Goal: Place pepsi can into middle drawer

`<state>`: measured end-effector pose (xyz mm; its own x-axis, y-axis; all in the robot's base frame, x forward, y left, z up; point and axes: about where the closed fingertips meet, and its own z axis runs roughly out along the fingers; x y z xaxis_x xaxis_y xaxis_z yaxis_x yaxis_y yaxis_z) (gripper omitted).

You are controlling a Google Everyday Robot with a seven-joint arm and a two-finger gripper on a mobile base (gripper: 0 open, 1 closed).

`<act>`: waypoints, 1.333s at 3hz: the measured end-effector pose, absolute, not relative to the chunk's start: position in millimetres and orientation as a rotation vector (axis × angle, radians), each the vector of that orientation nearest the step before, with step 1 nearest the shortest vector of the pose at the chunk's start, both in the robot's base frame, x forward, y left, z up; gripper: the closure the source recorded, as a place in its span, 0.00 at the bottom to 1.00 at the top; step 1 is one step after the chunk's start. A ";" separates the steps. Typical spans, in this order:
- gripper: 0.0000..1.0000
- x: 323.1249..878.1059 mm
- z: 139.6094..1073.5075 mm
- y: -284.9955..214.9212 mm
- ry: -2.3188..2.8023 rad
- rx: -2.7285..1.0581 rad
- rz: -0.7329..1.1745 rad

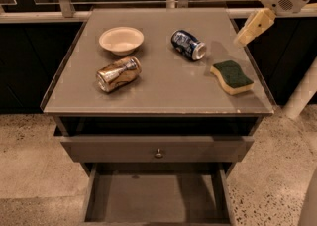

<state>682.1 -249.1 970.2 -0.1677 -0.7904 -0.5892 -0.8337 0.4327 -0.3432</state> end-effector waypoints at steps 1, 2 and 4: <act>0.00 697.8 938.3 -236.1 2.000 -1.299 0.197; 0.00 726.2 904.9 -204.2 1.983 -1.262 0.303; 0.00 765.9 872.6 -155.4 1.956 -1.224 0.389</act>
Offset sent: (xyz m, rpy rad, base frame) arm 0.0788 0.0783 -0.0972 0.2798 0.0986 0.0007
